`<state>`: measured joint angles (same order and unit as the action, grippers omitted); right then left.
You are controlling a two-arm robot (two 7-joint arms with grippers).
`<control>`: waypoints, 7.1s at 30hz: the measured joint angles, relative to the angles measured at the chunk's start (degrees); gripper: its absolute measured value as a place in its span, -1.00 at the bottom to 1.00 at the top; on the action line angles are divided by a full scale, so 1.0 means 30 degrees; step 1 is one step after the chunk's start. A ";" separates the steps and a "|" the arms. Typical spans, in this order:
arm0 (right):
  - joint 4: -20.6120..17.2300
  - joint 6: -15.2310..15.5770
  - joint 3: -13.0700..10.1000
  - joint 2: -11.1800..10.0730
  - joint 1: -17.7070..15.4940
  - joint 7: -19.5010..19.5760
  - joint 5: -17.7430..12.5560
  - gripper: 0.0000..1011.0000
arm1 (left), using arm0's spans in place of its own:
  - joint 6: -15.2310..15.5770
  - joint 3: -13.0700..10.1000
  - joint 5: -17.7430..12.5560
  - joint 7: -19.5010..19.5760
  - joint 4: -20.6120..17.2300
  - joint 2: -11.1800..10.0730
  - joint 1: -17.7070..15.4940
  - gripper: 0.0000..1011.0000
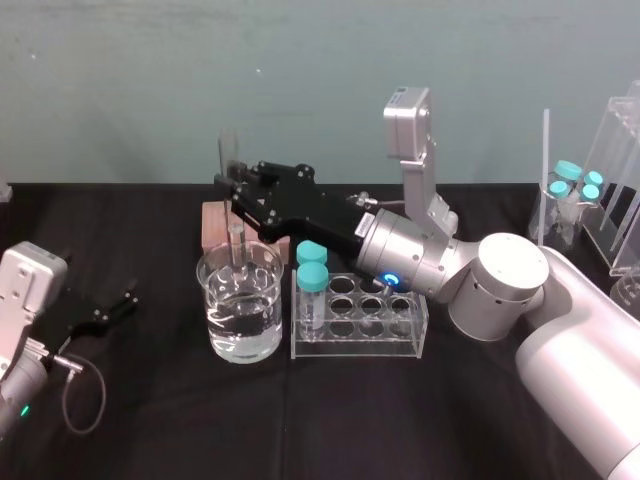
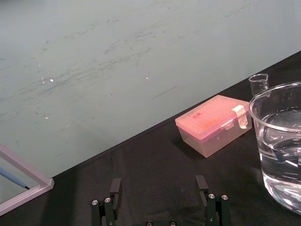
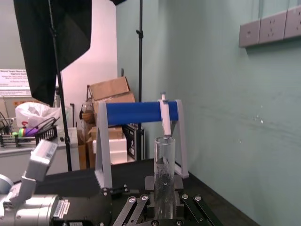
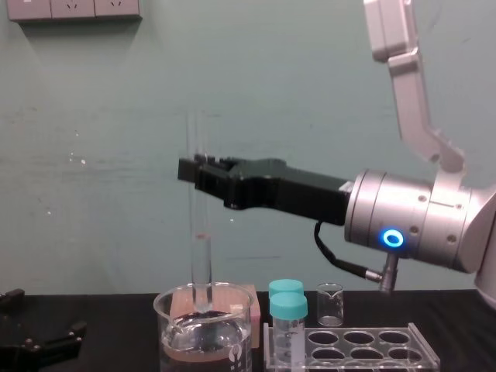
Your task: Hold the test tube with one hand and immerse one end into the beaker, then return it to the test tube rack.
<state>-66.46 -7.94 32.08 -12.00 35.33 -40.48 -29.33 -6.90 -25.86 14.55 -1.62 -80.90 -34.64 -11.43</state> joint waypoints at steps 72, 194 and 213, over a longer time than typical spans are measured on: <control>0.3296 -0.0365 0.0231 0.0852 0.0497 -0.0221 0.0866 -0.56 | -0.0001 -0.0001 0.0000 0.0000 0.0000 -0.0001 0.0001 0.98; 0.2438 -0.0143 0.0256 0.0509 0.0072 -0.0025 0.0741 -0.56 | -0.0001 -0.0001 0.0000 0.0000 0.0000 -0.0001 0.0001 0.98; 0.2272 -0.0080 0.0289 0.0451 -0.0007 0.0001 0.0741 -0.56 | 0.0000 -0.0001 0.0001 0.0000 0.0000 -0.0001 0.0002 0.98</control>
<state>-59.65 -8.18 32.95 -10.65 35.30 -40.48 -27.11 -6.90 -25.86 14.55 -1.62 -80.90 -34.65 -11.43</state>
